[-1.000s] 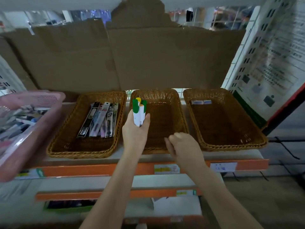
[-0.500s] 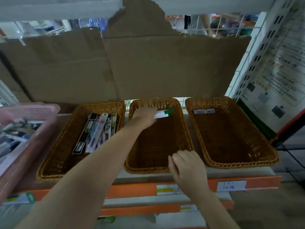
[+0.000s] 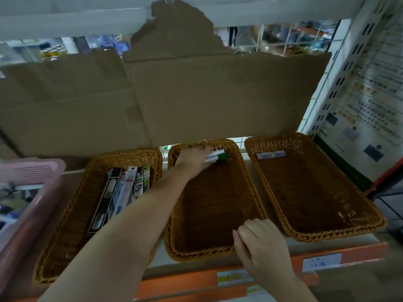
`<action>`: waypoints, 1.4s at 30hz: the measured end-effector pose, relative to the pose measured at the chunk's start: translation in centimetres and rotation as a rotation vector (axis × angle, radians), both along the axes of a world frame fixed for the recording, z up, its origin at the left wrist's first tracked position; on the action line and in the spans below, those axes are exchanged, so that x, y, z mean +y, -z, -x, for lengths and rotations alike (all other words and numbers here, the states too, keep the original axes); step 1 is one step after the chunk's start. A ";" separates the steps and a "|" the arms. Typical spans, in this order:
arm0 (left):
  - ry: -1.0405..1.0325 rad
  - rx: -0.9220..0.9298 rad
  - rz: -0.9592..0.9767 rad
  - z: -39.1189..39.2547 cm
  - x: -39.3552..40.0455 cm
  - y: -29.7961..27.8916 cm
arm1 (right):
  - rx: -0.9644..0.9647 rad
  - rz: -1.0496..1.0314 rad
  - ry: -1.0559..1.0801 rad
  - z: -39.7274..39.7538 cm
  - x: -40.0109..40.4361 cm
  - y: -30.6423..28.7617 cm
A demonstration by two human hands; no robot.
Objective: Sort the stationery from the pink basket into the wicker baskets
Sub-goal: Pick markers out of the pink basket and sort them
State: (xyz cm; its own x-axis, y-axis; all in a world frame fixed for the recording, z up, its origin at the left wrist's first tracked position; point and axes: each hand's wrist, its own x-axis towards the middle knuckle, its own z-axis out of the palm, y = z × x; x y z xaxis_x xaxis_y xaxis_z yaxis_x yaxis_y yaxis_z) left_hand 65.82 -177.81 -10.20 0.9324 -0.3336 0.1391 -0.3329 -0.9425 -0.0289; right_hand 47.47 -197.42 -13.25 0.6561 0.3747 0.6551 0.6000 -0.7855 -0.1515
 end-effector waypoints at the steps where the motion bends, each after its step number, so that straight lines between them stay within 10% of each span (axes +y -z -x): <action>1: 0.005 0.011 0.011 0.0 0.1 0.1 | -0.001 -0.002 -0.001 0.0 0.0 0.0; 17: 0.097 0.209 0.002 2.1 1.0 -1.3 | -0.019 -0.033 0.015 0.1 0.3 -0.1; 42: -0.039 -0.132 -0.027 8.0 1.1 -2.5 | 0.094 0.028 -0.024 0.3 -0.1 -1.8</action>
